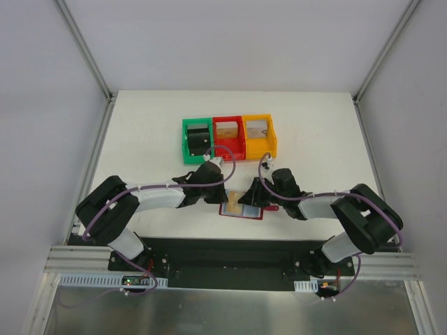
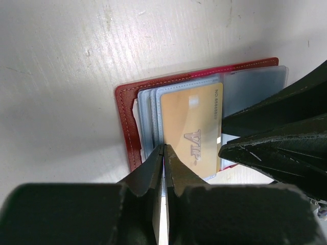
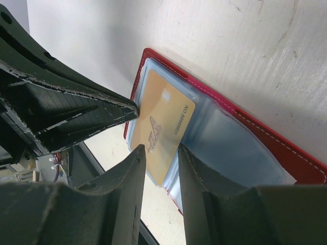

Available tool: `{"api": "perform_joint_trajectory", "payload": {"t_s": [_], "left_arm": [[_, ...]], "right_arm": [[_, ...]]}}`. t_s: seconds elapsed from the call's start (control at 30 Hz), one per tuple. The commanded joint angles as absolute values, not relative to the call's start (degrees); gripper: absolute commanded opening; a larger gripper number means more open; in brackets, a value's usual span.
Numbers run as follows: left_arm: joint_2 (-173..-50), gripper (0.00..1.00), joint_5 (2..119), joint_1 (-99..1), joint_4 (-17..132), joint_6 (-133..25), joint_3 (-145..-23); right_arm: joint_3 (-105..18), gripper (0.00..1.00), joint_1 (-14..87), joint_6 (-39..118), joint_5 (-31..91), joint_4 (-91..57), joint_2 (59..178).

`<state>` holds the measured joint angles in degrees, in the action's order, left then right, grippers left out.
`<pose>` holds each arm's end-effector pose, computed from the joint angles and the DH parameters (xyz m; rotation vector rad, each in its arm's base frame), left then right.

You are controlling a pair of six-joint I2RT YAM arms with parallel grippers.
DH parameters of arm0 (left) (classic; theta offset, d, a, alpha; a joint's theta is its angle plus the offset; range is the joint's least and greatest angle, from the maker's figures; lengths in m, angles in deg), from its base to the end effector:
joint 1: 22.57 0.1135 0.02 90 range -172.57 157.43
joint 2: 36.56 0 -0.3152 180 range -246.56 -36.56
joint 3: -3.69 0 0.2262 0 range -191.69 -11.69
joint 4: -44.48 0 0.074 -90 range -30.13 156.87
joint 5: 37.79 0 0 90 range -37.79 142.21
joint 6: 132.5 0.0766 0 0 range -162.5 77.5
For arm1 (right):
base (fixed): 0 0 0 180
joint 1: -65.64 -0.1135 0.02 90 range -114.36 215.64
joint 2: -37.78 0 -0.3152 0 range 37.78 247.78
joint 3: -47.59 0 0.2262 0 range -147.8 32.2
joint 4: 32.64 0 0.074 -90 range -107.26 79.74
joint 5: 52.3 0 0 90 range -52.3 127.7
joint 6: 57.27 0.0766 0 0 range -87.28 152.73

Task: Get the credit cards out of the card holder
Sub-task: Remove the credit card from the card holder.

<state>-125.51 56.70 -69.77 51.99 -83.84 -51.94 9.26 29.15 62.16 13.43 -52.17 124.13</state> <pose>0.2110 -0.2367 0.2061 0.1688 2.4398 -0.8496 0.2045 0.1904 0.1913 -0.4177 2.1854 1.1126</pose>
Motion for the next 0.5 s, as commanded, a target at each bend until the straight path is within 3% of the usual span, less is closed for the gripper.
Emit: {"api": "perform_joint_trajectory", "payload": {"t_s": [0.0, 0.27, 0.47], "left_arm": [[-127.44, 0.0, 56.69, -70.21, 54.07, -83.54, -51.86], [-128.49, 0.0, 56.51, -70.38, 54.16, -83.72, -51.68], [-129.55, 0.0, 56.34, -70.38, 54.16, -84.07, -51.42]], "right_arm": [[8.82, 0.35, 29.6, 62.52, 13.18, -54.87, 124.62], [9.52, 0.32, 30.13, 63.04, 12.91, -55.48, 125.14], [11.98, 0.35, 31.27, 66.73, 10.1, -64.97, 126.81]]}}
